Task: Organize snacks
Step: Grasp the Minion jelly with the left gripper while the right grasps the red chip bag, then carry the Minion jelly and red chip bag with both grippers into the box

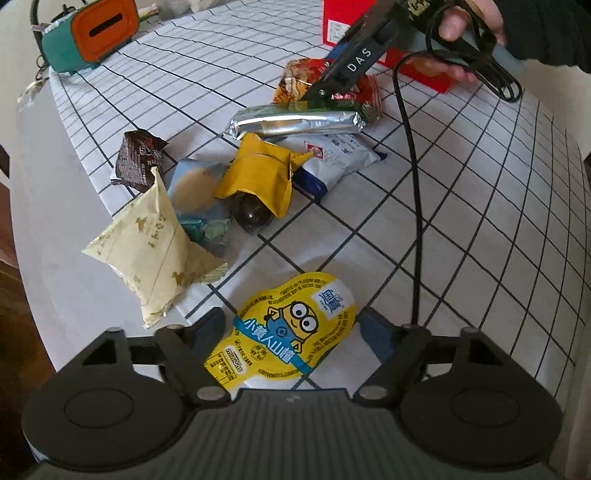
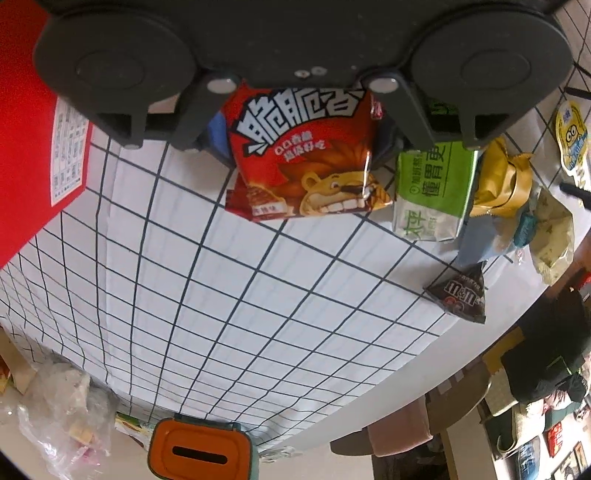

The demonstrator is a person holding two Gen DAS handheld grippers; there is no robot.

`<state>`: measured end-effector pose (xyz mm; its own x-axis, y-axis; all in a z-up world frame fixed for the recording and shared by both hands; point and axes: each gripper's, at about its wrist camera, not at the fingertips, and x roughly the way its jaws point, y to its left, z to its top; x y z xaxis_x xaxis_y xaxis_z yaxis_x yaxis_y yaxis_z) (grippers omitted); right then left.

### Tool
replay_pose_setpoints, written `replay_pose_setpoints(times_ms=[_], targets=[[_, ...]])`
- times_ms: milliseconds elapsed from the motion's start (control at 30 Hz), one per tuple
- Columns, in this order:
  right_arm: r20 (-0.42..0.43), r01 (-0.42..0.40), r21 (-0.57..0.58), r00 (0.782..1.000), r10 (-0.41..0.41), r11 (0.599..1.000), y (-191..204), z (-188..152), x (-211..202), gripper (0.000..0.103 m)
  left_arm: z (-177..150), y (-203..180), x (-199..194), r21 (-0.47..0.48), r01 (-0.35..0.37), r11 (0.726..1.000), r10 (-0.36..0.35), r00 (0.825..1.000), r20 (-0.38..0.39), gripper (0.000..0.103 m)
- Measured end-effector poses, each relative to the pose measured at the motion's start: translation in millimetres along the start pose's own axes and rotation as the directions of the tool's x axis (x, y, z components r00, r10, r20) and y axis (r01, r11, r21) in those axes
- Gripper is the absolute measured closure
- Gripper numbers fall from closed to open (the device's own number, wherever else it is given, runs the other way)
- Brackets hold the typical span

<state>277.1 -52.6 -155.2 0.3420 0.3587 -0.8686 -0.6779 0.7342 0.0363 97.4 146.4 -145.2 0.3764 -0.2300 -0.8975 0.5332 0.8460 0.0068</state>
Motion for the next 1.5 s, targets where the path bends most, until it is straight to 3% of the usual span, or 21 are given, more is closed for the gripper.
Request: replay_pose_setpoints(times_ms=[33, 367, 567, 833, 1167, 1500], targets=[[0.001, 0.002, 0.009, 1.0, -0.002, 1.0, 0, -1, -1, 0.031, 0, -1, -1, -0.006, -0.002, 1.0, 0.002, 1.0, 0.004, 0.033], [0.035, 0.029, 0.107, 0.999, -0.033, 0.994, -5, -13, -23, 0.037, -2, -6, -2, -0.17, -0.038, 0.985, 0.043, 0.999, 0.031, 0.034], [0.073, 0.03, 0.162, 0.996, -0.042, 0.986, -7, -21, -47, 0.038, -1, -10, -10, -0.297, -0.051, 0.953, 0.074, 0.995, 0.066, 0.034], [0.146, 0.012, 0.209, 0.988, -0.043, 0.978, -11, -32, -98, 0.038, 13, -23, -30, -0.394, -0.095, 0.914, 0.15, 0.982, 0.111, 0.034], [0.228, 0.032, 0.236, 0.97, -0.088, 0.971, -31, -48, -166, 0.038, 59, -55, -62, -0.435, -0.107, 0.894, 0.21, 0.958, 0.196, 0.034], [0.267, 0.079, 0.25, 0.953, -0.147, 0.965, -78, -68, -219, 0.038, 138, -100, -71, -0.447, -0.133, 0.885, 0.257, 0.938, 0.231, 0.034]])
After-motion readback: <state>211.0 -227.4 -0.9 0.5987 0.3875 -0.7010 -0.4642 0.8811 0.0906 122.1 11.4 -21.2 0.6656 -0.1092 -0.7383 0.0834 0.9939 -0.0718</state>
